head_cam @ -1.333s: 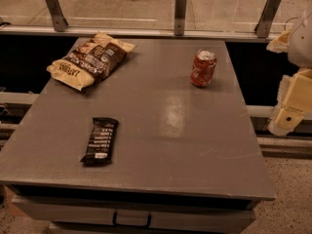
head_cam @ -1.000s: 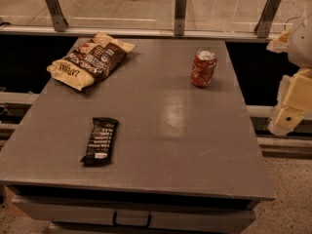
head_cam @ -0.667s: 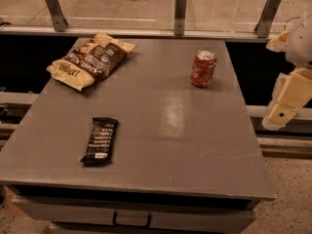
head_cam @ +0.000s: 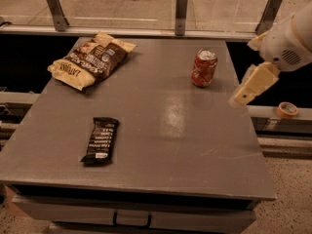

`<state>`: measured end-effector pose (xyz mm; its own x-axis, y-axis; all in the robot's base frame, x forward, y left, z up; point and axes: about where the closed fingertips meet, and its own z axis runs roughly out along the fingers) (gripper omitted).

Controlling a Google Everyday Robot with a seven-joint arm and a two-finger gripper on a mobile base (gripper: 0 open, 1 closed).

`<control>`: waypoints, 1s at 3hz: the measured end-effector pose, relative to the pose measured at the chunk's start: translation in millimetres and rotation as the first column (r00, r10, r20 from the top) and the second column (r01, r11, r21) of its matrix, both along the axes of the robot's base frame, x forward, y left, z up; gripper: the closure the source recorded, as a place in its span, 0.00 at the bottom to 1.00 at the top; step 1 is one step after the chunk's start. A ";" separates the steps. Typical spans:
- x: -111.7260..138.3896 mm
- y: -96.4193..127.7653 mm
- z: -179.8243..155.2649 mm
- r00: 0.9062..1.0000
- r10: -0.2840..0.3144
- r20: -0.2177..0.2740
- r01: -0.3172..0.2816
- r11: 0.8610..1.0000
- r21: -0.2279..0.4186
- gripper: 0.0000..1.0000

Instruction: Knock coke can over

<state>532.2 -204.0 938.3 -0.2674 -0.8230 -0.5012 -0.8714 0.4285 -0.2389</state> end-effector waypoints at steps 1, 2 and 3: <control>44.2 28.4 -17.9 0.999 0.008 0.036 -0.013 0.989 0.147 0.00; 76.7 55.3 -36.9 0.998 0.028 0.061 -0.044 0.961 0.274 0.00; 93.8 82.6 -53.7 0.996 0.054 0.064 -0.075 0.923 0.378 0.00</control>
Offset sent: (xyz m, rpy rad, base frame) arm 0.1183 0.0850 -0.0574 0.4510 -0.0895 0.0676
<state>626.0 -121.4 884.6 -0.1856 -0.5827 -0.7912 -0.8910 0.4393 -0.1145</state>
